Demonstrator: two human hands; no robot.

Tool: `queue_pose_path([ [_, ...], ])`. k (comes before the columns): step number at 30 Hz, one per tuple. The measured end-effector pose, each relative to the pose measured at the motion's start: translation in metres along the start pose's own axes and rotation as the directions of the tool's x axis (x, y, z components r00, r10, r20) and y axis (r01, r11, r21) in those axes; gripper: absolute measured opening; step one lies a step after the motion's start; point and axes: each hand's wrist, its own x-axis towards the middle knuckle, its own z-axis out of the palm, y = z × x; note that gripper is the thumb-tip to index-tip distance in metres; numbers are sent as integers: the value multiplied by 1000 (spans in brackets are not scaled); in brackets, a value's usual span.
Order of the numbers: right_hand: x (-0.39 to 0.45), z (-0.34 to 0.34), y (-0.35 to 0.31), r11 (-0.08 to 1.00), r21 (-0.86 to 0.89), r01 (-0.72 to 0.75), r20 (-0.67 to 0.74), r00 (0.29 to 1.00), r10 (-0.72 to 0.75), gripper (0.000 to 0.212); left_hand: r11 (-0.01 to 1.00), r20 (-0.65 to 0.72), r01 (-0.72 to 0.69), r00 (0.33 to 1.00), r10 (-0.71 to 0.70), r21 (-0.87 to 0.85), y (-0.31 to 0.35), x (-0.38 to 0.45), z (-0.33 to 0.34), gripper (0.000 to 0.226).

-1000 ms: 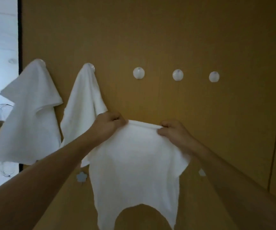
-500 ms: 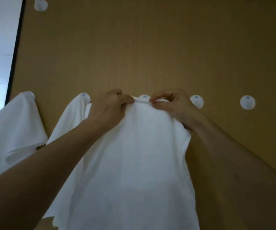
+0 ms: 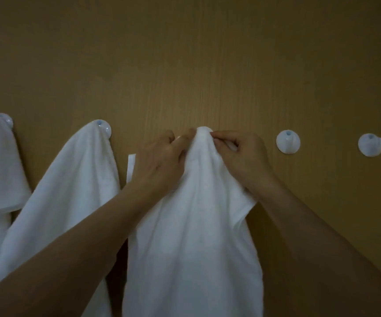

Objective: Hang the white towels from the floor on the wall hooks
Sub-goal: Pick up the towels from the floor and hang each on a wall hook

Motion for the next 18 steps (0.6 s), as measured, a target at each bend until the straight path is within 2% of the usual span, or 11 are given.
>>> queue_pose_path([
  [4,-16,16,5,1000,22,-10,-41,999,11,27,975,39,171,985,-167,-143,12,-11,13,45],
  [8,-27,29,4,996,-81,-29,-66,998,23,41,965,-23,166,984,-175,-203,30,-20,15,38],
  [10,-40,34,-2,995,-102,-20,-60,998,14,40,931,-20,228,970,-244,-285,36,-29,12,37],
  [12,-58,38,-7,984,-178,-30,-55,998,21,38,897,45,325,944,-327,-300,44,-47,9,27],
  [14,-82,42,-13,969,-228,-94,-24,996,91,49,876,90,398,917,-388,-273,53,-69,4,23],
  [16,-110,44,-16,930,-329,-162,51,981,189,54,836,159,467,884,-439,-289,63,-88,-3,37],
  [18,-131,45,-9,889,-422,-177,112,963,244,43,788,243,535,844,-478,-305,74,-101,-6,48],
])
